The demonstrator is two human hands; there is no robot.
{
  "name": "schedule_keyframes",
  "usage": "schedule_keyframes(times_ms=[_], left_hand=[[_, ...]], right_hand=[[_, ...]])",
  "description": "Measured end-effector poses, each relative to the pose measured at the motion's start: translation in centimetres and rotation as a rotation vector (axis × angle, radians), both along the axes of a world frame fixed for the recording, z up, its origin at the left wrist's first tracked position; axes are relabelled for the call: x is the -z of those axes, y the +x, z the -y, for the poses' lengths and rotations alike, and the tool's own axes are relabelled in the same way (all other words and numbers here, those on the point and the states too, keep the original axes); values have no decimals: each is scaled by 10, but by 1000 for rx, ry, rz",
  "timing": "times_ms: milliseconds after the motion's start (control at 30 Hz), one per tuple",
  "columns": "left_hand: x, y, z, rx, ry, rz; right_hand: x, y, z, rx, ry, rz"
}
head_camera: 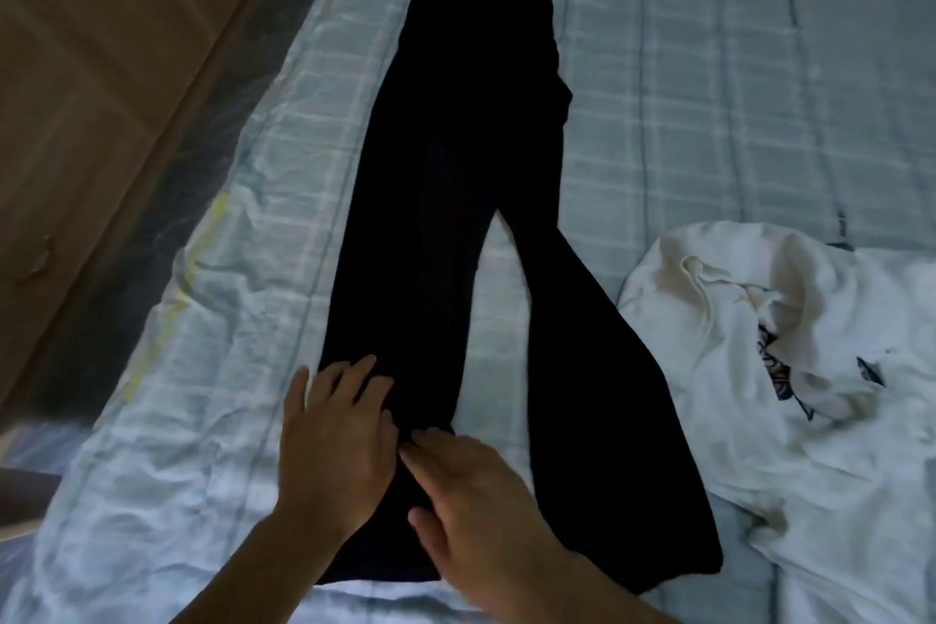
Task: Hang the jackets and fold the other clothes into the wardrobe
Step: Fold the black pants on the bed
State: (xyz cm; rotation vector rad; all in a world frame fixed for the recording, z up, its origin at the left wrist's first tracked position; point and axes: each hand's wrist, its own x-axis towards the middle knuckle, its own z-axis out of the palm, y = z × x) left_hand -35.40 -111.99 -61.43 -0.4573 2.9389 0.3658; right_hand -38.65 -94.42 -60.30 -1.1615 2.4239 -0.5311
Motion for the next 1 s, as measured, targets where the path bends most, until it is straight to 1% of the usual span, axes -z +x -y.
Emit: schedule_keyframes(times_ms=[33,67,100,167,233,267,333,400,533,600,667,767,800,900,967,1000], left_hand=[[-4,-12,-7,-39,17,-60],[-7,-23,-15,-49,50,-111],[-10,-34,-24,-39,122,-139],[-13,-52,-44,-39,388,-123],[-14,-67,-65,-108,641,-89],[-13,-75,-74,-149,711,-86],[-13,-92,-91,-198,774,-117],[-16,-108,-106,-201,765,-155],[-25,-117,-127,-217,751,-187],[-31,-117,-130,-211,821,-178],[-38,-116,-128,-190,866,-123],[-45,-112,-122,-121,758,-7],[-47,-109,-119,-151,770,18],[-51,-97,-111,-392,918,75],[-51,-89,-102,-466,918,18],[-51,-85,-97,-477,888,-31]], right_hand=[[-6,-13,-2,103,-95,67],[-13,-28,-6,194,-127,90],[-17,-42,-13,276,-141,61],[-19,-69,-33,434,-145,-35],[-17,-91,-55,574,-45,-97],[-15,-100,-64,634,23,-104],[-12,-115,-77,718,139,-65],[-10,-125,-83,748,165,13],[-18,-132,-86,769,22,105],[-21,-127,-88,704,-64,151],[-26,-117,-86,587,-151,241],[-28,-94,-78,456,-216,311],[-28,-85,-75,456,-227,318],[-28,-63,-66,521,-231,270],[-26,-49,-66,546,-170,218],[-25,-43,-67,538,-96,205]])
